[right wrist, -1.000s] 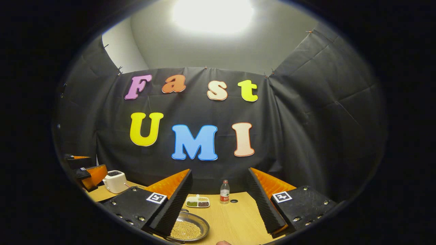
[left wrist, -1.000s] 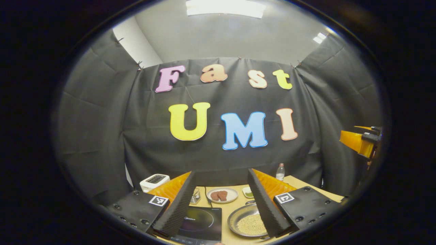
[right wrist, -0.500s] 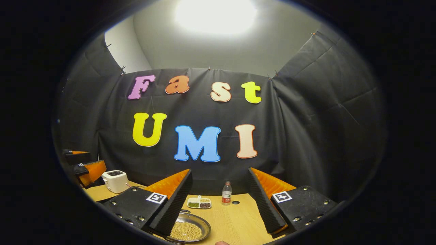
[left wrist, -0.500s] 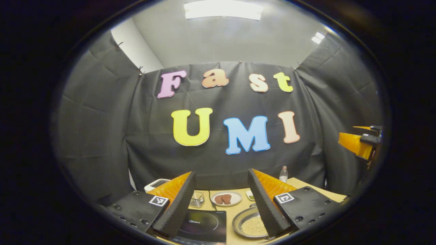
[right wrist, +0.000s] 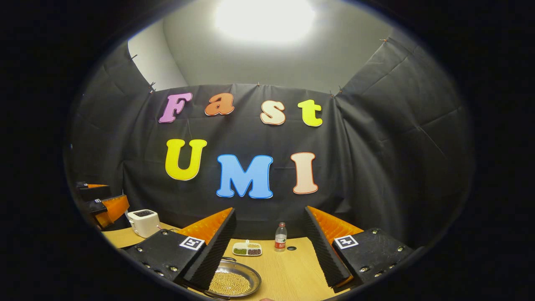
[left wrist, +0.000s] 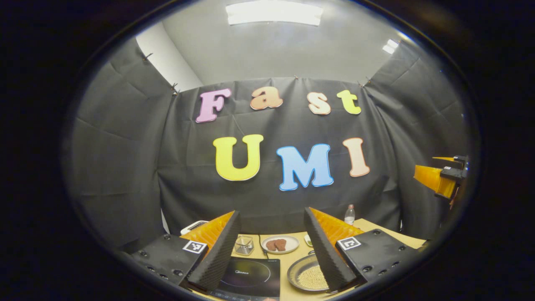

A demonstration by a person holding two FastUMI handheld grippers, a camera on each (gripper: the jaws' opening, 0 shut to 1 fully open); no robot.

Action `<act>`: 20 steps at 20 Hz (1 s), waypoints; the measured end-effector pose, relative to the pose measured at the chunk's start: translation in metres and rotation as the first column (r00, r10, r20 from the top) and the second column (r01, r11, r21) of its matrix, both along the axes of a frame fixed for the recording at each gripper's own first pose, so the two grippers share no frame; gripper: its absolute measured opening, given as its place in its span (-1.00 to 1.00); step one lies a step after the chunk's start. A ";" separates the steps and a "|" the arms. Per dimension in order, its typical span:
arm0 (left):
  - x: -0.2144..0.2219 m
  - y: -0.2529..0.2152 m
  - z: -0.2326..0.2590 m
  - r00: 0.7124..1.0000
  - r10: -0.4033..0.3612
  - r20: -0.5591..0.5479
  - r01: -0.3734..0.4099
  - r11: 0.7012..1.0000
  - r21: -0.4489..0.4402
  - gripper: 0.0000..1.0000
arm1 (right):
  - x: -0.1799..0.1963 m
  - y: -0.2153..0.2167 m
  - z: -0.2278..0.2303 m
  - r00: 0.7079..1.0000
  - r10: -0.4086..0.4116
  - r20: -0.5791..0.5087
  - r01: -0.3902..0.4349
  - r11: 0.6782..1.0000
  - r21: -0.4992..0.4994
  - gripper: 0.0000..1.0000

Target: First push the handle of the pot to place it horizontally, then grasp the pot with both hands and set it on the induction cooktop.

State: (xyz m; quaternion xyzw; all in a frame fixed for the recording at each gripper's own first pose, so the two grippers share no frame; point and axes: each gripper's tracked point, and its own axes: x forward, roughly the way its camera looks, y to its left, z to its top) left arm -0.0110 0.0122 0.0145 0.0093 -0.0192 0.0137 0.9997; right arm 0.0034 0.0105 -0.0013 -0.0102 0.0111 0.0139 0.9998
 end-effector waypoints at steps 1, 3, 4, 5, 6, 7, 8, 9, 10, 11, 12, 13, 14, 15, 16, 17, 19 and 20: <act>-0.002 0.001 0.000 1.000 0.003 -0.001 -0.003 1.000 0.002 0.95 | 0.000 0.002 -0.001 1.000 0.005 -0.003 -0.005 1.000 0.001 0.94; -0.002 0.002 -0.002 1.000 0.006 -0.004 -0.006 1.000 0.006 0.90 | -0.001 0.001 -0.004 1.000 0.003 -0.015 -0.003 1.000 0.001 0.88; -0.003 0.003 -0.003 1.000 0.009 -0.005 -0.009 1.000 0.007 0.95 | -0.001 0.002 -0.005 1.000 0.005 -0.020 -0.005 1.000 0.001 0.71; -0.004 0.004 -0.003 1.000 0.012 -0.005 -0.012 1.000 0.007 0.95 | 0.000 0.003 -0.006 1.000 0.004 -0.025 -0.004 1.000 0.001 0.67; -0.004 0.005 -0.003 1.000 0.015 -0.005 -0.015 1.000 0.005 0.95 | 0.000 0.004 -0.007 1.000 0.003 -0.029 -0.003 1.000 0.000 0.41; -0.005 0.006 -0.003 1.000 0.017 -0.006 -0.017 1.000 0.003 0.95 | 0.000 0.003 -0.008 0.999 -0.002 -0.032 0.002 1.000 -0.002 0.44; -0.005 0.008 -0.004 1.000 0.019 -0.006 -0.019 1.000 0.001 0.95 | 0.000 0.005 -0.009 0.999 0.006 -0.038 -0.006 1.000 -0.002 0.22; -0.006 0.010 -0.004 1.000 0.022 -0.006 -0.022 1.000 0.000 0.95 | -0.002 0.009 -0.012 0.999 0.015 -0.046 -0.015 1.000 -0.002 0.18; -0.007 0.011 -0.003 1.000 0.023 -0.005 -0.023 1.000 -0.001 0.95 | -0.002 0.013 -0.013 0.998 0.024 -0.057 -0.025 1.000 -0.002 0.18; -0.007 0.013 -0.002 1.000 0.026 -0.003 -0.026 1.000 -0.001 0.95 | -0.003 0.017 -0.015 0.997 0.039 -0.064 -0.039 0.999 0.000 0.18; -0.009 0.015 -0.003 1.000 0.028 -0.002 -0.028 1.000 0.000 0.95 | 0.002 0.017 -0.014 0.998 0.016 -0.061 -0.016 1.000 -0.009 0.18; -0.010 0.017 -0.003 0.999 0.032 0.000 -0.032 0.999 0.001 0.95 | -0.002 0.009 -0.012 0.999 -0.008 -0.046 0.007 1.000 -0.009 -0.31; -0.011 0.021 -0.002 0.999 0.036 0.002 -0.036 0.999 0.000 0.95 | -0.004 0.016 -0.007 0.999 0.009 -0.041 -0.010 1.000 -0.003 -0.80; -0.012 0.024 -0.002 0.999 0.040 0.003 -0.040 0.999 -0.004 0.95 | -0.004 0.023 -0.011 0.999 0.026 -0.046 -0.026 1.000 -0.003 -0.79; -0.013 0.028 -0.003 0.999 0.043 0.001 -0.043 0.999 -0.009 1.00 | -0.006 0.032 -0.011 0.998 0.049 -0.046 -0.050 0.999 -0.004 -0.77; -0.015 0.031 -0.004 0.999 0.047 -0.002 -0.047 0.999 -0.013 0.95 | -0.007 0.031 -0.012 0.998 0.055 -0.044 -0.055 0.998 0.000 -0.77; -0.019 0.043 -0.004 0.998 0.063 -0.002 -0.063 0.998 -0.011 0.95 | -0.008 0.053 -0.017 0.991 0.123 -0.061 -0.121 0.992 0.030 -0.93; -0.022 0.049 -0.005 0.998 0.069 -0.003 -0.069 0.998 -0.011 0.95 | -0.008 0.063 -0.021 0.987 0.146 -0.070 -0.143 0.989 0.043 -0.94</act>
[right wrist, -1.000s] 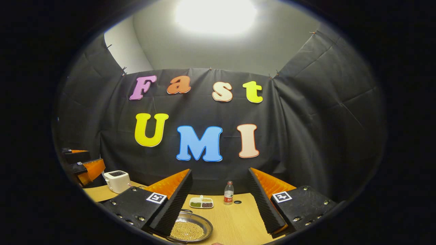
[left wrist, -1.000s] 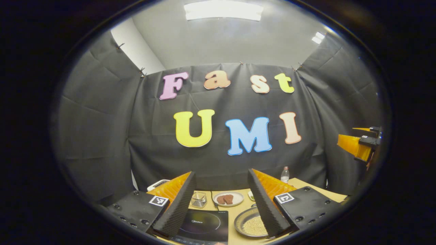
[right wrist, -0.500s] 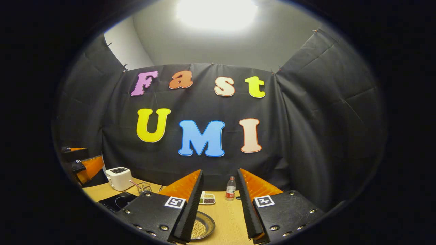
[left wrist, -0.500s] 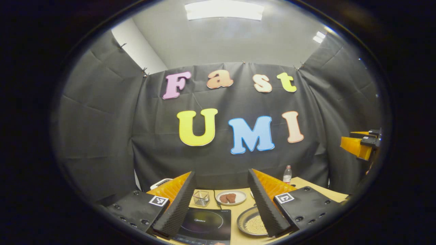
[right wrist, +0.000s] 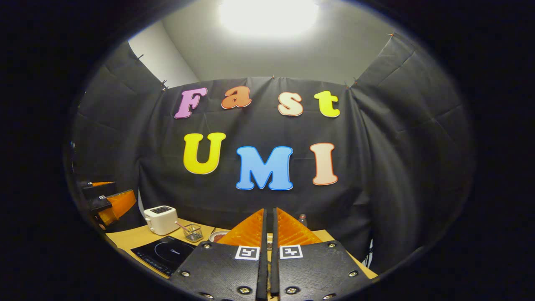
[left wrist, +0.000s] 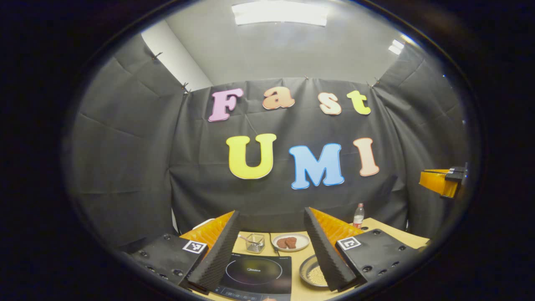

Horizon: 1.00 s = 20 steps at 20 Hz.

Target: First push the handle of the pot to place it horizontally, then grasp the pot with both hands and set it on the induction cooktop.

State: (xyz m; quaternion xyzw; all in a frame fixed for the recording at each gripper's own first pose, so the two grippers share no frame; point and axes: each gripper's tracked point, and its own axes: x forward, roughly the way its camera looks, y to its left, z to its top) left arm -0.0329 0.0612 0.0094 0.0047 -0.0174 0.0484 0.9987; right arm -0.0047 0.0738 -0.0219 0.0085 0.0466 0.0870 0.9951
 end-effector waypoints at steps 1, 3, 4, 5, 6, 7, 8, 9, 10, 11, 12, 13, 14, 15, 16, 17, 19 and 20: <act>-0.002 0.006 0.000 1.000 0.005 -0.001 -0.005 1.000 0.000 0.94 | -0.001 0.006 -0.004 1.000 0.014 -0.011 -0.014 1.000 0.010 -0.93; -0.004 0.019 0.000 1.000 0.019 -0.001 -0.019 1.000 0.003 0.95 | -0.002 0.023 -0.019 0.997 0.048 -0.055 -0.047 0.999 0.026 -0.94; -0.006 0.027 0.000 1.000 0.026 0.000 -0.026 1.000 0.004 0.95 | -0.003 0.031 -0.028 0.994 0.064 -0.083 -0.061 0.997 0.037 -0.94; -0.008 0.034 0.000 0.999 0.032 0.003 -0.032 0.999 0.005 0.95 | -0.004 0.039 -0.038 0.990 0.079 -0.115 -0.074 0.996 0.049 -0.93; -0.009 0.041 0.000 0.999 0.037 0.003 -0.037 0.999 0.007 0.95 | -0.005 0.047 -0.047 0.985 0.094 -0.148 -0.085 0.994 0.063 -0.94; -0.010 0.049 0.000 0.999 0.043 0.004 -0.043 0.999 0.009 0.95 | -0.008 0.055 -0.056 0.978 0.107 -0.180 -0.094 0.993 0.078 -0.94; -0.011 0.057 -0.001 0.999 0.048 0.004 -0.048 0.999 0.009 0.95 | -0.010 0.063 -0.066 0.970 0.119 -0.211 -0.102 0.991 0.088 -0.93; -0.012 0.064 -0.002 0.999 0.050 0.002 -0.050 0.999 0.009 0.95 | -0.010 0.068 -0.077 0.962 0.126 -0.240 -0.107 0.990 0.090 -0.93; -0.015 0.072 -0.005 0.999 0.054 0.001 -0.054 0.998 0.012 0.95 | -0.011 0.075 -0.088 0.953 0.137 -0.270 -0.118 0.989 0.088 -0.94; -0.017 0.081 -0.005 0.998 0.057 0.004 -0.057 0.998 0.018 0.95 | -0.015 0.082 -0.101 0.941 0.150 -0.303 -0.130 0.988 0.084 -0.94; -0.020 0.089 -0.007 0.998 0.060 0.005 -0.060 0.998 0.024 0.95 | -0.018 0.089 -0.112 0.927 0.165 -0.337 -0.146 0.986 0.082 -0.91; -0.022 0.097 -0.011 0.998 0.067 -0.003 -0.067 0.997 0.029 0.95 | -0.024 0.097 -0.123 0.912 0.181 -0.369 -0.162 0.983 0.084 -0.91; -0.024 0.104 -0.014 0.997 0.076 -0.010 -0.076 0.997 0.032 0.95 | -0.027 0.103 -0.132 0.898 0.195 -0.395 -0.176 0.981 0.083 -0.91; -0.026 0.111 -0.014 0.996 0.087 -0.012 -0.086 0.996 0.032 1.00 | -0.031 0.110 -0.140 0.883 0.214 -0.418 -0.198 0.977 0.080 -0.91; -0.028 0.115 -0.016 0.995 0.096 -0.014 -0.095 0.995 0.030 1.00 | -0.032 0.116 -0.147 0.871 0.227 -0.436 -0.218 0.973 0.071 -0.91; -0.028 0.119 -0.017 0.994 0.106 -0.018 -0.106 0.994 0.029 1.00 | -0.036 0.121 -0.155 0.855 0.245 -0.457 -0.242 0.968 0.066 -0.91; -0.028 0.123 -0.022 0.992 0.125 -0.032 -0.124 0.992 0.029 1.00 | -0.044 0.136 -0.174 0.814 0.296 -0.500 -0.296 0.952 0.081 -0.91; -0.028 0.124 -0.025 0.990 0.134 -0.034 -0.133 0.991 0.029 0.90 | -0.048 0.144 -0.182 0.786 0.323 -0.527 -0.325 0.941 0.092 -0.91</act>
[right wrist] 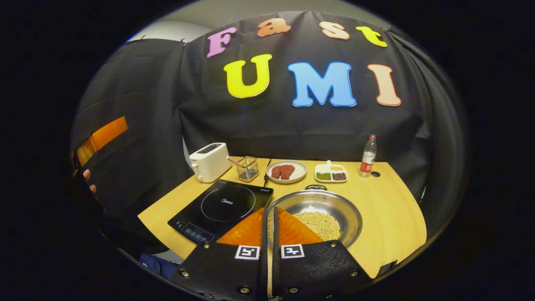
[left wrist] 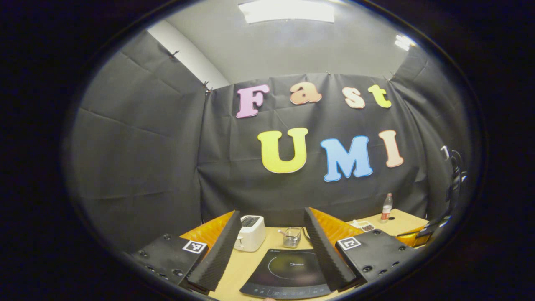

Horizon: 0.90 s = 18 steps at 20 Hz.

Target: First push the handle of the pot to place it horizontally, then grasp the pot with both hands and set it on the induction cooktop.

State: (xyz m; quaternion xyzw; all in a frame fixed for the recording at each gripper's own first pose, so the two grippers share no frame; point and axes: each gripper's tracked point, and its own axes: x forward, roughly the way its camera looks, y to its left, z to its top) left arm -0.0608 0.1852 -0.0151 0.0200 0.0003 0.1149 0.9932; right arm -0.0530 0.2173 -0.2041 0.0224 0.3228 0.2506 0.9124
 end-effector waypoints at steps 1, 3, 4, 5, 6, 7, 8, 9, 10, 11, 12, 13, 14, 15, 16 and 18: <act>0.000 0.001 0.001 1.000 0.012 0.001 -0.012 1.000 0.002 0.80 | -0.004 0.003 -0.010 0.999 0.029 -0.033 -0.030 1.000 -0.008 -0.91; 0.001 0.001 -0.002 0.999 0.034 -0.007 -0.034 0.999 0.000 0.91 | -0.013 0.007 -0.032 0.991 0.083 -0.102 -0.087 0.996 -0.029 -0.91; 0.000 0.000 -0.006 0.999 0.043 -0.012 -0.043 0.999 -0.003 1.00 | -0.016 0.008 -0.042 0.986 0.103 -0.127 -0.109 0.993 -0.037 -0.91; 0.000 -0.001 -0.008 0.999 0.051 -0.020 -0.051 0.999 -0.007 1.00 | -0.020 0.008 -0.051 0.980 0.122 -0.156 -0.129 0.991 -0.040 -0.91; 0.000 -0.002 -0.010 0.998 0.059 -0.029 -0.060 0.998 -0.008 0.94 | -0.023 0.008 -0.060 0.973 0.138 -0.185 -0.147 0.988 -0.040 -0.91; 0.000 -0.003 -0.011 0.997 0.069 -0.036 -0.069 0.998 -0.007 0.95 | -0.027 0.008 -0.070 0.965 0.152 -0.212 -0.163 0.986 -0.039 -0.91; 0.000 -0.003 -0.013 0.996 0.078 -0.043 -0.078 0.997 -0.001 0.95 | -0.030 0.008 -0.080 0.957 0.165 -0.240 -0.180 0.983 -0.039 -0.91; -0.001 -0.004 -0.015 0.995 0.088 -0.052 -0.088 0.996 0.008 0.95 | -0.034 0.008 -0.091 0.946 0.178 -0.269 -0.197 0.979 -0.045 -0.91; -0.001 -0.004 -0.014 0.994 0.098 -0.057 -0.097 0.995 0.018 0.96 | -0.038 0.007 -0.102 0.937 0.188 -0.294 -0.212 0.976 -0.051 -0.91; -0.002 -0.005 -0.011 0.993 0.105 -0.055 -0.104 0.994 0.026 0.96 | -0.042 0.006 -0.112 0.926 0.198 -0.320 -0.227 0.972 -0.055 -0.91; -0.003 -0.006 -0.009 0.992 0.114 -0.054 -0.113 0.993 0.031 0.96 | -0.045 0.005 -0.120 0.916 0.209 -0.343 -0.242 0.969 -0.056 -0.91; -0.004 -0.007 -0.007 0.991 0.121 -0.055 -0.120 0.992 0.033 0.96 | -0.049 0.005 -0.128 0.906 0.216 -0.365 -0.254 0.965 -0.058 -0.91; -0.004 -0.008 -0.008 0.990 0.129 -0.056 -0.127 0.991 0.033 0.95 | -0.051 0.003 -0.135 0.893 0.223 -0.390 -0.267 0.962 -0.061 -0.91; -0.003 -0.008 -0.008 0.989 0.136 -0.057 -0.135 0.990 0.034 0.96 | -0.051 0.002 -0.145 0.884 0.224 -0.410 -0.274 0.960 -0.066 -0.91; -0.004 -0.009 -0.008 0.988 0.143 -0.058 -0.141 0.989 0.035 0.96 | -0.051 0.000 -0.150 0.875 0.222 -0.431 -0.276 0.959 -0.065 -0.91; -0.004 -0.009 -0.007 0.986 0.157 -0.059 -0.155 0.987 0.041 0.96 | -0.049 -0.004 -0.158 0.865 0.201 -0.459 -0.261 0.963 -0.069 -0.91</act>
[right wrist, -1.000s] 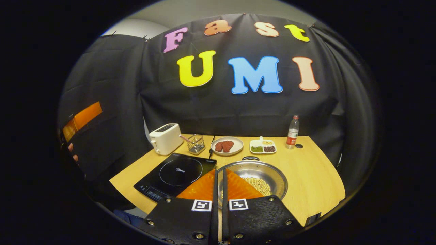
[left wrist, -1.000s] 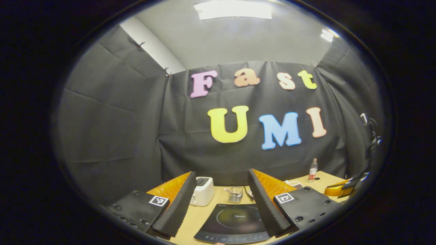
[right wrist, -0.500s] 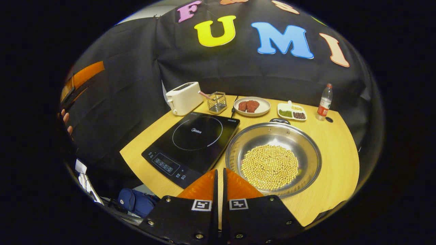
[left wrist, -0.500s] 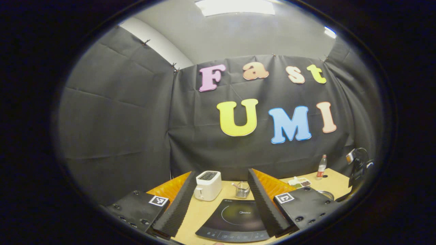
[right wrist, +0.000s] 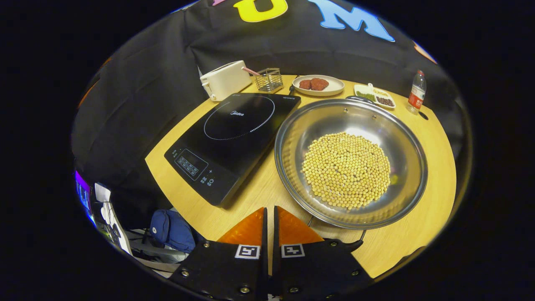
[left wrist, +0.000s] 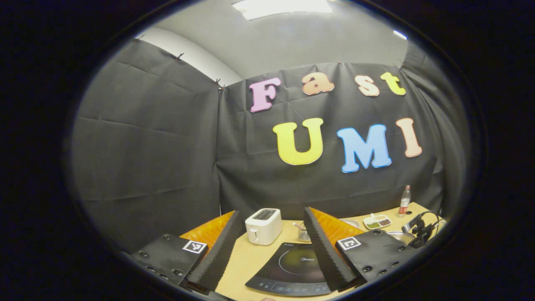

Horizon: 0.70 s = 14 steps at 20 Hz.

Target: First push the handle of the pot to place it horizontally, then grasp the pot with both hands and set it on the induction cooktop.

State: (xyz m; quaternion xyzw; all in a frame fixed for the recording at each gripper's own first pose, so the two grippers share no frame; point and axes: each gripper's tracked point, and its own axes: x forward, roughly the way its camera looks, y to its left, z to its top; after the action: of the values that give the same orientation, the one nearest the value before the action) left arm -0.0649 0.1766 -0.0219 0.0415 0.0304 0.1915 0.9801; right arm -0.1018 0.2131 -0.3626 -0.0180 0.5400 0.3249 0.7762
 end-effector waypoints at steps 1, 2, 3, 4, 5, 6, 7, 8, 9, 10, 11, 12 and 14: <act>0.001 0.000 0.000 1.000 0.005 0.000 -0.005 1.000 0.002 0.96 | 0.001 -0.003 -0.004 1.000 -0.008 -0.010 0.008 1.000 -0.009 -0.91; 0.000 -0.001 -0.001 1.000 0.008 -0.003 -0.008 1.000 0.000 0.95 | 0.003 -0.004 -0.006 1.000 -0.016 -0.025 0.016 1.000 -0.003 -0.91; 0.003 -0.004 -0.004 1.000 0.008 -0.008 -0.008 1.000 -0.004 0.95 | 0.002 -0.004 -0.007 0.999 -0.026 -0.043 0.026 1.000 0.011 -0.91; 0.006 -0.008 -0.007 1.000 0.005 -0.013 -0.005 1.000 -0.008 0.95 | 0.004 -0.004 -0.006 0.998 -0.035 -0.055 0.036 0.999 0.020 -0.98; 0.008 -0.012 -0.008 1.000 0.002 -0.017 -0.002 1.000 -0.012 0.95 | 0.005 -0.006 -0.006 0.997 -0.041 -0.061 0.043 0.999 0.023 -0.98; 0.012 -0.016 -0.009 1.000 -0.005 -0.018 0.004 1.000 -0.015 0.95 | 0.007 -0.007 -0.006 0.997 -0.047 -0.061 0.049 0.999 0.022 -0.98; 0.016 -0.020 -0.009 1.000 -0.012 -0.018 0.012 1.000 -0.015 0.95 | 0.007 -0.007 -0.006 0.997 -0.053 -0.058 0.054 0.998 0.019 -0.98; 0.021 -0.023 -0.009 1.000 -0.020 -0.017 0.020 1.000 -0.014 0.95 | 0.009 -0.009 -0.006 0.997 -0.058 -0.059 0.059 0.998 0.017 -0.99; 0.024 -0.026 -0.007 1.000 -0.028 -0.014 0.027 1.000 -0.011 0.96 | 0.009 -0.010 -0.007 0.996 -0.064 -0.061 0.065 0.998 0.015 -0.98; 0.027 -0.029 -0.008 0.999 -0.034 -0.010 0.034 0.999 -0.010 0.96 | 0.010 -0.012 -0.007 0.995 -0.068 -0.068 0.069 0.998 0.014 -0.98; 0.029 -0.031 -0.006 0.999 -0.040 -0.006 0.040 0.999 -0.011 0.96 | 0.010 -0.014 -0.008 0.995 -0.072 -0.071 0.073 0.997 0.012 -0.98; 0.032 -0.035 -0.006 0.999 -0.046 -0.003 0.046 0.999 -0.014 0.96 | 0.011 -0.016 -0.009 0.995 -0.073 -0.071 0.074 0.997 0.007 -0.98; 0.037 -0.040 -0.008 0.998 -0.057 0.002 0.057 0.998 -0.025 0.95 | 0.010 -0.025 -0.009 0.995 -0.075 -0.067 0.075 0.997 -0.005 -0.98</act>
State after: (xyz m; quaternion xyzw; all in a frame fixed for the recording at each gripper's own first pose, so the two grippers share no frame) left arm -0.0283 0.1363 -0.0303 0.0298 0.0309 0.1633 0.9856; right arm -0.0917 0.1878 -0.3711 0.0120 0.5664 0.2953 0.7693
